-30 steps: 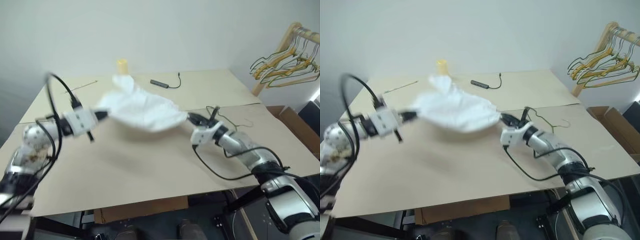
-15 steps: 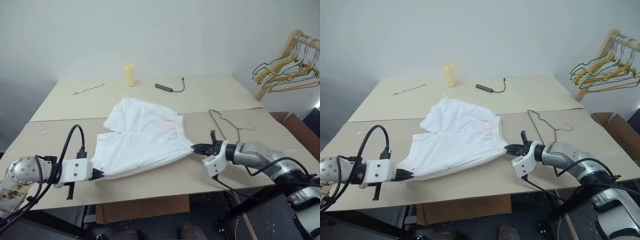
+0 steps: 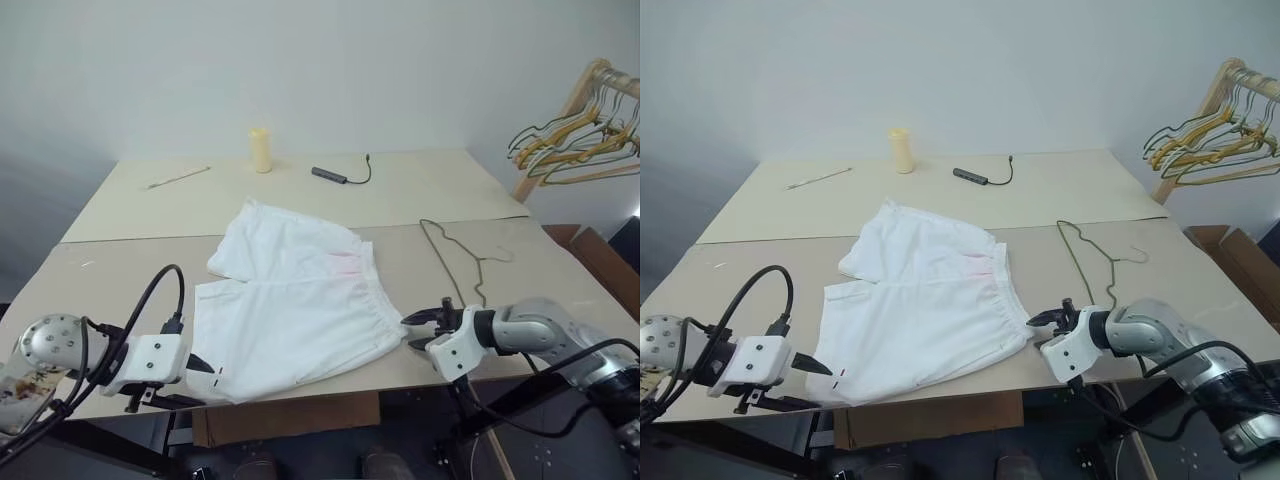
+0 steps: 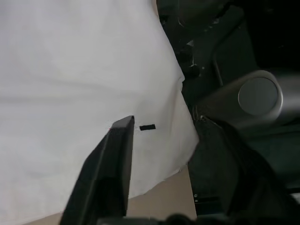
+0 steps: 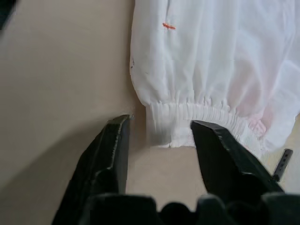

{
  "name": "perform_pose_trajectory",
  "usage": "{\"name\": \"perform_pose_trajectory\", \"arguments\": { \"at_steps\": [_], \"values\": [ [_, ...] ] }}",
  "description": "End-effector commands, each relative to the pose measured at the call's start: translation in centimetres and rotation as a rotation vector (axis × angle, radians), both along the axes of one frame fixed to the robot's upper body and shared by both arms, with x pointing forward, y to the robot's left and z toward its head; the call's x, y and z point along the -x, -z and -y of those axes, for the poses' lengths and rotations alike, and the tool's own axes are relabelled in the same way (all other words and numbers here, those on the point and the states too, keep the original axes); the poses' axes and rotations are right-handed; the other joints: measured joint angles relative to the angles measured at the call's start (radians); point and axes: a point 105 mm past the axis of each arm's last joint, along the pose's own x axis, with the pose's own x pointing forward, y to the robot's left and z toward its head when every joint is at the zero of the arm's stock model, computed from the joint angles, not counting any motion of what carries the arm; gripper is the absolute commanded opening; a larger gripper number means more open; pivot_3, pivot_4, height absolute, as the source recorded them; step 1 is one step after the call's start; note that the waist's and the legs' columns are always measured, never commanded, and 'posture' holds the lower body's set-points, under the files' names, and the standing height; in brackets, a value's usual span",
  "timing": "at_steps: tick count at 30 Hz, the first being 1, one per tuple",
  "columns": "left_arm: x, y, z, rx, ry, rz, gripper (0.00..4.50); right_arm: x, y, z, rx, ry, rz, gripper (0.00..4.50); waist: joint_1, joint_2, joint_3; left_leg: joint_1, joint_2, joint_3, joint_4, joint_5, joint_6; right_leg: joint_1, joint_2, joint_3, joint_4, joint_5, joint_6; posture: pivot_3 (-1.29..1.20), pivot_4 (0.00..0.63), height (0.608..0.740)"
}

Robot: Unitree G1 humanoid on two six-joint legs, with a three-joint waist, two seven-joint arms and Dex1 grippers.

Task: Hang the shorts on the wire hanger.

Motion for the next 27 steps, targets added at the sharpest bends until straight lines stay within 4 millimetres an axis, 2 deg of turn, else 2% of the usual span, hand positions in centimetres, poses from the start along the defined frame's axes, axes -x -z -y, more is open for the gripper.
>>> {"name": "perform_pose_trajectory", "arguments": {
  "at_steps": [1, 4, 6, 9, 12, 15, 20, 25, 27],
  "values": [
    [-0.9, -1.8, -0.8, -0.022, -0.013, 0.052, 3.46, -0.3, -3.7, -0.2, -0.167, 0.13, -0.072, 3.63, 0.003, 0.0, 0.0, 0.0, 0.0, 0.0, 0.0, 0.0, 0.0, 0.0, 0.0, 0.0, 0.0, 0.0, 0.0, -0.01, 0.0, 0.74],
    [-2.4, -3.1, -0.5, 0.025, -0.062, 0.126, 4.41, -3.0, -5.0, 1.5, -0.26, 0.409, -0.142, 3.68, 0.003, 0.0, 0.0, 0.0, 0.0, 0.0, 0.0, -0.001, 0.0, 0.0, 0.0, 0.0, 0.0, 0.0, 0.0, -0.02, 0.0, 0.74],
    [-3.3, -4.2, 0.6, 0.111, -0.101, 0.15, 4.46, -5.3, -5.4, 2.9, -0.34, 0.623, -0.179, 3.68, 0.004, 0.0, 0.0, 0.001, 0.001, 0.0, 0.001, -0.001, 0.0, 0.0, 0.0, 0.0, 0.0, 0.001, -0.001, -0.02, 0.0, 0.74],
    [-2.7, -6.0, 3.6, 0.314, -0.055, 0.095, 4.46, -9.5, -5.8, 6.0, -0.538, 1.003, -0.195, 3.68, 0.0, -0.001, 0.0, 0.001, 0.002, 0.0, 0.001, -0.001, -0.001, 0.0, 0.001, -0.001, 0.0, 0.001, -0.001, -0.03, 0.0, 0.74],
    [-2.9, -6.4, 4.8, 0.377, -0.056, 0.096, 4.46, -11.6, -5.7, 7.3, -0.668, 1.217, -0.207, 3.68, 0.002, -0.001, 0.0, -0.002, 0.003, 0.001, 0.001, -0.001, 0.0, -0.001, 0.002, 0.0, 0.0, 0.006, -0.008, -0.04, 0.0, 0.74],
    [-3.1, -6.2, 5.4, 0.384, -0.052, 0.103, 4.46, -13.5, -5.1, 8.5, -0.798, 1.402, -0.222, 3.68, 0.001, -0.001, 0.0, -0.003, 0.004, 0.0, 0.0, -0.002, -0.002, -0.001, 0.005, -0.001, 0.001, 0.006, -0.003, -0.04, 0.0, 0.74],
    [-2.9, -6.1, 5.7, 0.393, -0.042, 0.085, 4.46, -14.5, -2.9, 8.4, -0.889, 1.534, -0.336, 3.68, -0.004, -0.001, 0.0, -0.005, 0.005, -0.001, 0.0, -0.002, -0.003, -0.003, 0.008, -0.001, -0.001, 0.006, -0.003, -0.03, 0.0, 0.74],
    [-2.9, -6.3, 5.9, 0.411, -0.043, 0.094, 4.46, -13.9, -0.4, 8.0, -0.827, 1.557, -0.459, 3.68, -0.01, 0.0, 0.0, -0.005, 0.005, -0.001, 0.0, -0.002, -0.003, -0.002, 0.008, -0.001, -0.001, 0.007, -0.003, -0.02, 0.0, 0.74],
    [-2.9, -6.2, 5.9, 0.41, -0.042, 0.1, 4.46, -13.4, 0.7, 8.4, -0.779, 1.597, -0.476, 3.68, -0.016, 0.0, 0.0, -0.005, 0.005, -0.002, 0.0, -0.002, -0.003, -0.002, 0.008, -0.001, -0.001, 0.007, -0.003, -0.02, 0.0, 0.74]
  ]
}}
